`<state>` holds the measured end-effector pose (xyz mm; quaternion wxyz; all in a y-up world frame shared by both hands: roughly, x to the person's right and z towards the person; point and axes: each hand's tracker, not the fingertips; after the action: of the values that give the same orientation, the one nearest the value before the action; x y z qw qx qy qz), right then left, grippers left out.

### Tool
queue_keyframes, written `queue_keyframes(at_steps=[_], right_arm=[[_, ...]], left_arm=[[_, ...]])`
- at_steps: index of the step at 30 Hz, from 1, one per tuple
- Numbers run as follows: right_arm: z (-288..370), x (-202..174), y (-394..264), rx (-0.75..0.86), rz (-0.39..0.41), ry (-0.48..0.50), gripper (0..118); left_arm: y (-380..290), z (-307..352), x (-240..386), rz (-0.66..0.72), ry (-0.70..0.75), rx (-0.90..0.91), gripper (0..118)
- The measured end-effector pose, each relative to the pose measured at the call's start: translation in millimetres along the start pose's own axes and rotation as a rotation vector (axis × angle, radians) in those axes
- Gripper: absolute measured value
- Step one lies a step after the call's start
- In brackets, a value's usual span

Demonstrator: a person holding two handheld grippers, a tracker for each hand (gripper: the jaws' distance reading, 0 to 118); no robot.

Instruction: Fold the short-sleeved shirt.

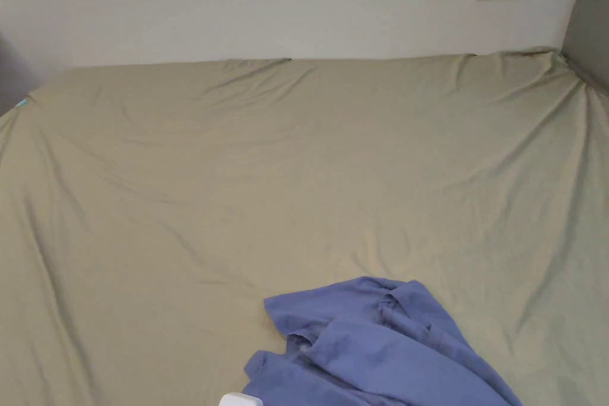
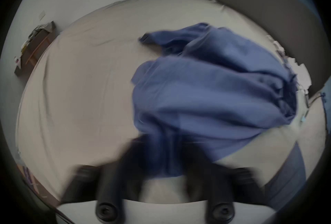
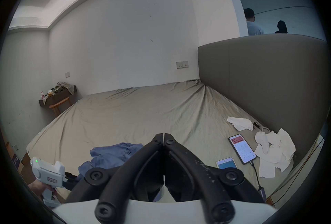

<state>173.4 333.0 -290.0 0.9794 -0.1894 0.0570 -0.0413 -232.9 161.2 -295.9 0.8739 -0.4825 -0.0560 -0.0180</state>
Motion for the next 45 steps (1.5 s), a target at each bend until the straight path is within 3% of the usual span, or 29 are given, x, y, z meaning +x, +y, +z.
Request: queue_keyframes(at_steps=[4, 7, 13, 16, 17, 18, 19, 20, 21, 23, 25, 26, 29, 30, 31, 35, 36, 40, 42, 45], right_arm=[[-30, -6, -10, -0.05, 0.015, 0.044, 0], [-81, -14, -11, -0.125, 0.044, 0.128, 0], [-242, -49, -7, -0.403, 0.088, 0.322, 0], [-314, -73, -18, -0.568, 0.179, 0.398, 0], [-337, -79, -24, -0.682, 0.162, 0.429, 3], [-350, -83, -29, -0.744, 0.138, 0.405, 17], [-363, -87, -34, -0.773, 0.119, 0.401, 53], [-368, -90, -39, -0.76, 0.149, 0.386, 114], [-369, -90, -40, -0.717, 0.154, 0.392, 118], [-378, -91, -46, -0.661, 0.238, 0.32, 97], [-381, -97, -55, -0.761, 0.317, 0.32, 96], [-383, -98, -60, -0.815, 0.342, 0.314, 90], [-374, -102, -66, -0.801, 0.304, 0.36, 44], [-370, -101, -65, -0.79, 0.278, 0.387, 19], [-369, -101, -66, -0.824, 0.242, 0.416, 12], [-335, -112, -54, -0.725, 0.341, 0.412, 11], [-325, -111, -48, -0.679, 0.322, 0.409, 11], [-251, -78, -7, -0.427, 0.027, 0.406, 11], [-206, -56, 15, -0.275, -0.026, 0.356, 11], [-147, -12, 41, -0.163, -0.21, 0.26, 11]], left_arm=[[-3, 14, 13, -0.006, -0.018, 0.004, 2], [-13, 22, -2, 0.17, -0.059, 0.075, 2], [-29, 80, -21, 0.44, -0.171, 0.295, 2], [-28, 94, -21, 0.466, -0.156, 0.331, 2], [-26, 96, -22, 0.461, -0.154, 0.334, 2], [-25, 96, -24, 0.46, -0.153, 0.337, 2], [-22, 95, -25, 0.461, -0.154, 0.333, 2], [-21, 94, -25, 0.457, -0.149, 0.33, 2], [-21, 94, -25, 0.451, -0.143, 0.331, 2], [-20, 90, -25, 0.432, -0.131, 0.322, 2], [-20, 88, -25, 0.43, -0.131, 0.32, 2], [-20, 87, -25, 0.431, -0.133, 0.32, 2], [-20, 85, -27, 0.434, -0.13, 0.317, 2], [-21, 84, -27, 0.435, -0.129, 0.316, 2], [-22, 83, -29, 0.44, -0.128, 0.314, 2], [-25, 80, -31, 0.482, -0.126, 0.308, 2], [-25, 80, -32, 0.491, -0.124, 0.308, 2], [-25, 100, -43, 0.549, -0.049, 0.385, 2], [-23, 121, -55, 0.576, -0.002, 0.459, 2], [-18, 163, -80, 0.612, 0.098, 0.577, 2]])
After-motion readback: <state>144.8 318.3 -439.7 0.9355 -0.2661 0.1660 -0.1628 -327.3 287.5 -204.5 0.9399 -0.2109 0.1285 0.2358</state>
